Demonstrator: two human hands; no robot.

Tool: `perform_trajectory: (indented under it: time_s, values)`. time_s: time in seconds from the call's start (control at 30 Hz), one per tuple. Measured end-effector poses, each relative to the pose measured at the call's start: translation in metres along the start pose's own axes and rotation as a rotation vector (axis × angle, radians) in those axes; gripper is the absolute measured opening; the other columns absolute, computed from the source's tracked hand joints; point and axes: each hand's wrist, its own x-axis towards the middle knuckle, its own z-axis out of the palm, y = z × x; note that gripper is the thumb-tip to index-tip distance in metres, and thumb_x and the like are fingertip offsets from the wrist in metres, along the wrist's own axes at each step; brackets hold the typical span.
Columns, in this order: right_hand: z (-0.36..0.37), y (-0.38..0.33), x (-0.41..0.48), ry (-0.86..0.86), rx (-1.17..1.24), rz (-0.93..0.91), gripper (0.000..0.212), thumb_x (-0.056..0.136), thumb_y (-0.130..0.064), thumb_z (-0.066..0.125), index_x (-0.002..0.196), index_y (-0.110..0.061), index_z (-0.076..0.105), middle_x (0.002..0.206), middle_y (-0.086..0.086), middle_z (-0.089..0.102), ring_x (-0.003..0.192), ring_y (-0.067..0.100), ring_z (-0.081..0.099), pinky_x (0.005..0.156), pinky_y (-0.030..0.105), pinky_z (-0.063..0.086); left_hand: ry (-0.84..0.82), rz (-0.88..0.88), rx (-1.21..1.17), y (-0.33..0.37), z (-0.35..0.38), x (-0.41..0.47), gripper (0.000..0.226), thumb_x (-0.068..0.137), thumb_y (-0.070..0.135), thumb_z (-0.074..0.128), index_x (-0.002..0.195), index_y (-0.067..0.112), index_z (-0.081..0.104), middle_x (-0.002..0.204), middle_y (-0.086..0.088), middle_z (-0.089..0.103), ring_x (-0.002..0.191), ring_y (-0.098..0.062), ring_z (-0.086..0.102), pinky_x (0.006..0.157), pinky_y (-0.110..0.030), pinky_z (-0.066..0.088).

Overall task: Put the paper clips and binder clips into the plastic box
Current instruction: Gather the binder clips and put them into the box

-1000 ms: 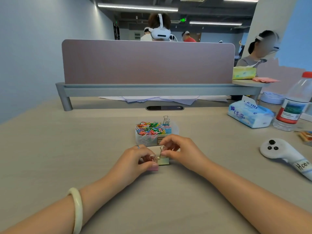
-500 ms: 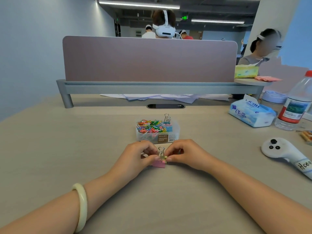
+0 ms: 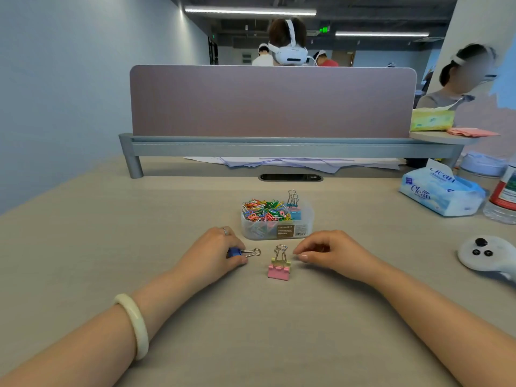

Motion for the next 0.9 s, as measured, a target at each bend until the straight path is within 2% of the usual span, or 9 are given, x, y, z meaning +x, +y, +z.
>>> perform_trajectory:
  time_s: [0.13, 0.2, 0.3, 0.43, 0.5, 0.57, 0.73, 0.8, 0.9]
  values:
    - [0.000, -0.001, -0.001, -0.039, 0.043, 0.004, 0.009, 0.081, -0.015, 0.067, 0.088, -0.015, 0.072, 0.082, -0.010, 0.069, 0.068, -0.009, 0.057, 0.069, 0.006, 0.044, 0.014, -0.019, -0.094, -0.001, 0.000, -0.001, 0.035, 0.076, 0.027, 0.070, 0.109, 0.016, 0.064, 0.101, -0.002, 0.054, 0.067, -0.005, 0.045, 0.067, -0.012, 0.036]
    - [-0.001, -0.002, -0.002, -0.060, 0.043, 0.007, 0.011, 0.082, -0.017, 0.067, 0.090, -0.015, 0.072, 0.087, -0.007, 0.069, 0.076, -0.003, 0.059, 0.073, 0.009, 0.046, 0.013, -0.030, -0.159, -0.002, 0.000, -0.003, 0.040, 0.076, 0.026, 0.071, 0.113, 0.015, 0.062, 0.098, 0.002, 0.047, 0.065, -0.002, 0.047, 0.069, -0.011, 0.037]
    - [-0.002, -0.003, -0.002, -0.087, 0.031, 0.012, 0.013, 0.082, -0.020, 0.066, 0.093, -0.015, 0.072, 0.088, -0.009, 0.068, 0.080, 0.000, 0.060, 0.076, 0.011, 0.046, 0.016, -0.035, -0.210, -0.002, -0.001, -0.004, 0.032, 0.073, 0.026, 0.073, 0.103, 0.018, 0.068, 0.090, 0.007, 0.042, 0.062, 0.000, 0.051, 0.068, -0.005, 0.038]
    - [-0.003, -0.006, -0.004, -0.101, 0.032, 0.021, 0.014, 0.080, -0.022, 0.068, 0.093, -0.017, 0.072, 0.088, -0.012, 0.067, 0.083, 0.002, 0.061, 0.077, 0.013, 0.048, 0.020, -0.067, -0.247, 0.000, -0.002, -0.002, 0.015, 0.068, 0.024, 0.076, 0.078, 0.028, 0.065, 0.087, 0.005, 0.045, 0.069, -0.007, 0.050, 0.066, -0.013, 0.040]
    - [-0.003, -0.007, -0.005, -0.109, 0.020, 0.018, 0.014, 0.079, -0.024, 0.069, 0.093, -0.020, 0.072, 0.087, -0.011, 0.067, 0.083, 0.000, 0.060, 0.076, 0.012, 0.048, 0.038, -0.082, -0.280, 0.000, -0.003, 0.000, 0.024, 0.067, 0.020, 0.077, 0.069, 0.032, 0.056, 0.085, 0.007, 0.048, 0.071, -0.006, 0.050, 0.061, -0.009, 0.039]
    - [-0.003, -0.007, -0.006, -0.118, 0.018, 0.019, 0.016, 0.078, -0.025, 0.070, 0.093, -0.021, 0.072, 0.087, -0.011, 0.066, 0.081, -0.002, 0.059, 0.076, 0.013, 0.047, 0.066, -0.101, -0.357, 0.001, -0.004, 0.004, 0.026, 0.068, 0.015, 0.076, 0.065, 0.029, 0.054, 0.080, 0.005, 0.054, 0.067, -0.010, 0.050, 0.058, -0.012, 0.039]
    - [-0.004, -0.010, -0.005, -0.145, 0.010, 0.045, 0.019, 0.078, -0.027, 0.071, 0.095, -0.022, 0.071, 0.093, -0.008, 0.068, 0.089, 0.008, 0.063, 0.084, 0.024, 0.050, 0.100, -0.099, -0.667, 0.016, -0.006, 0.026, 0.024, 0.070, 0.009, 0.074, 0.063, 0.023, 0.056, 0.066, 0.003, 0.059, 0.065, -0.017, 0.048, 0.063, -0.031, 0.039]
    - [-0.003, -0.010, -0.005, -0.135, 0.011, 0.054, 0.020, 0.077, -0.028, 0.071, 0.096, -0.021, 0.071, 0.098, -0.002, 0.069, 0.093, 0.014, 0.063, 0.086, 0.028, 0.050, 0.084, -0.068, -0.743, 0.024, -0.001, 0.031, 0.025, 0.072, 0.006, 0.073, 0.067, 0.024, 0.056, 0.070, 0.003, 0.062, 0.069, -0.016, 0.053, 0.068, -0.033, 0.042]
    - [-0.003, -0.009, -0.008, -0.117, 0.036, 0.061, 0.021, 0.078, -0.026, 0.070, 0.097, -0.018, 0.071, 0.099, 0.001, 0.069, 0.092, 0.013, 0.063, 0.086, 0.027, 0.049, 0.045, -0.018, -0.792, 0.031, 0.007, 0.035, 0.025, 0.075, 0.003, 0.069, 0.081, 0.026, 0.060, 0.078, -0.002, 0.065, 0.076, -0.014, 0.060, 0.077, -0.033, 0.049]
